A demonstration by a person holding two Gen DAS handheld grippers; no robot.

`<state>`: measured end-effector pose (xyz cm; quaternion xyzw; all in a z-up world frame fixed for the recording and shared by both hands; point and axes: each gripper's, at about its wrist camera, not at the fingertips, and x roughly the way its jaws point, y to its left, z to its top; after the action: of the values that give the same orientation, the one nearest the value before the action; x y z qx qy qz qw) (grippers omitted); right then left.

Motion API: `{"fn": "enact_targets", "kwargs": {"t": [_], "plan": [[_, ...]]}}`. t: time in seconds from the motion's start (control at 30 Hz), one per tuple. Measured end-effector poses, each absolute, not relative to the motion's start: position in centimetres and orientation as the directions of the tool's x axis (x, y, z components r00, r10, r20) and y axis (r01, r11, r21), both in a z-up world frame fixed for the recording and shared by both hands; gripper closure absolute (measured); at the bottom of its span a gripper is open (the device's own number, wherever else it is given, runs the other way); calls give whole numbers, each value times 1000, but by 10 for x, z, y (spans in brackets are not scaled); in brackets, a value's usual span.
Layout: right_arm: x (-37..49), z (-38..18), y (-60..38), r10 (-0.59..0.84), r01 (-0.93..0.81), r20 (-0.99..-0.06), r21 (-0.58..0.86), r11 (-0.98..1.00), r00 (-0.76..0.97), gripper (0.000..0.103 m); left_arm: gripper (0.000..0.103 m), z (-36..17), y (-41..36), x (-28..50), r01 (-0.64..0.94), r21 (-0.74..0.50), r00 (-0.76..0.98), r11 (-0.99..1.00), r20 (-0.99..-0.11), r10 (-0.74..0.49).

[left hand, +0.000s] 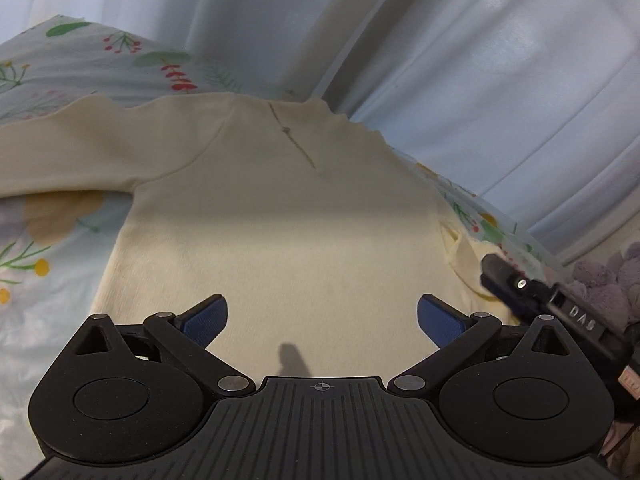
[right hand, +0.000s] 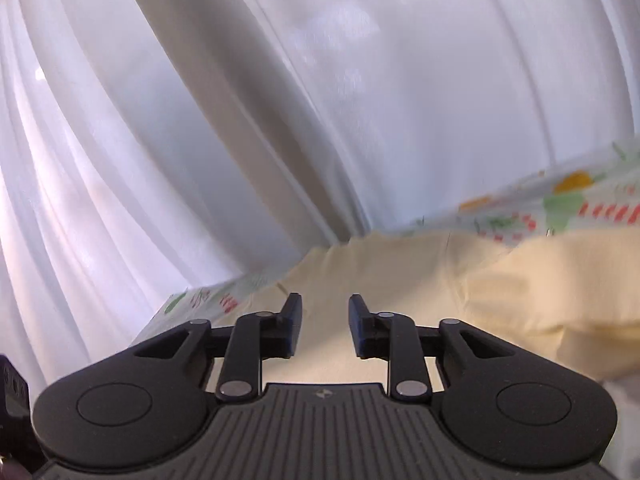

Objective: Fold small clothes
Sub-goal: 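Lift the sleeve with the right gripper while the left gripper pinches the sweater near the collar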

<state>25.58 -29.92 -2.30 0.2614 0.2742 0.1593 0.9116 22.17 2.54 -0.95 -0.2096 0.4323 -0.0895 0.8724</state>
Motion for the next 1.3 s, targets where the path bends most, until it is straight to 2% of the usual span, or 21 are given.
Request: {"fn": "enact_targets", "kwargs": {"t": [0.1,0.23,0.53,0.7,0.77,0.8,0.87,1.0,1.07,1.2,1.27,1.3], "plan": [[248,-56,-299,435,-50,-475,630,775,765,73,0,-10,4,257,63,-463,587,884,-699,-408],[231,-70,-323,346,66,-548,597,800,761,73,0,-20,-35,300,140,-501,536,854,-687,-491],[225,-81,-406,123,329,-530,674,662,839,73,0,-53,-88,335,138,-517,461,845,-721,-517],[209,-89,-437,53,405,-534,699,589,844,73,0,-55,-101,356,178,-612,427,770,-657,-621],[201,-90,-440,18,425,-542,678,599,840,73,2,-59,-110,367,170,-620,417,766,-659,-626],[198,-91,-441,0,432,-547,662,612,837,73,5,-61,-116,372,170,-631,407,757,-654,-637],[193,-92,-443,-28,440,-556,625,645,831,73,17,-67,-129,381,180,-643,370,744,-657,-657],[189,-89,-447,-90,457,-561,560,691,823,73,29,-80,-157,393,225,-620,318,751,-682,-659],[188,-87,-448,-122,470,-568,521,712,814,73,40,-87,-167,398,239,-611,290,755,-697,-656],[184,-89,-450,-139,478,-578,489,730,804,73,46,-92,-173,400,258,-608,297,751,-690,-660],[185,-91,-451,-140,480,-585,480,734,799,73,78,-93,-176,403,260,-596,294,760,-701,-650],[185,-92,-451,-140,481,-587,478,735,797,73,86,-95,-179,404,261,-589,288,765,-709,-644]]}}
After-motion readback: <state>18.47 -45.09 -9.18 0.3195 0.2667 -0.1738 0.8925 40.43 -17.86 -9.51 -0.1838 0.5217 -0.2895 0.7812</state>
